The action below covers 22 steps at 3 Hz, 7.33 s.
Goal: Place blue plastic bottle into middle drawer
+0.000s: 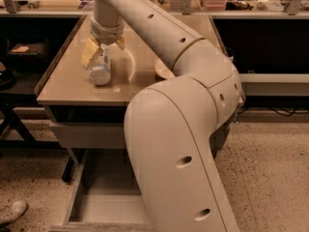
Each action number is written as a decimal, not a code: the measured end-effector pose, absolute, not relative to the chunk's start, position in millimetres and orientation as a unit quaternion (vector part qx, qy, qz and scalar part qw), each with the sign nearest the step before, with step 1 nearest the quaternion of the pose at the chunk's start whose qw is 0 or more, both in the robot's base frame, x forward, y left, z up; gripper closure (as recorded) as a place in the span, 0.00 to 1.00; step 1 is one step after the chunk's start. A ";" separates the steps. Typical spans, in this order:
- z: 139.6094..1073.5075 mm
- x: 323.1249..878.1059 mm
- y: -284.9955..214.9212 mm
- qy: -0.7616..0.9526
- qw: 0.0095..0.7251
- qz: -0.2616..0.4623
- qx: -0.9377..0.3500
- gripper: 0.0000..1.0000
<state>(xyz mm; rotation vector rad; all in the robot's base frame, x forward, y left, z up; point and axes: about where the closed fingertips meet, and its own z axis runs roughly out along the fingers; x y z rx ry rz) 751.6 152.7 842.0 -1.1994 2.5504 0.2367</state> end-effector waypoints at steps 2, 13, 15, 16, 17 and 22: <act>841.9 751.6 152.7 0.891 0.156 0.083 -0.419 0.65; 854.2 500.3 90.2 0.933 0.124 0.131 -0.311 1.00; 855.2 435.9 68.9 0.952 0.123 0.112 -0.256 1.00; 821.5 419.9 60.4 0.960 0.100 0.117 -0.235 1.00; 766.8 394.5 36.9 0.970 0.070 0.129 -0.196 1.00; 606.2 405.9 62.2 0.949 0.018 0.225 -0.219 1.00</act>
Offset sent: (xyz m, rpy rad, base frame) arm 0.0000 0.0000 0.0000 0.0000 0.0000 0.0000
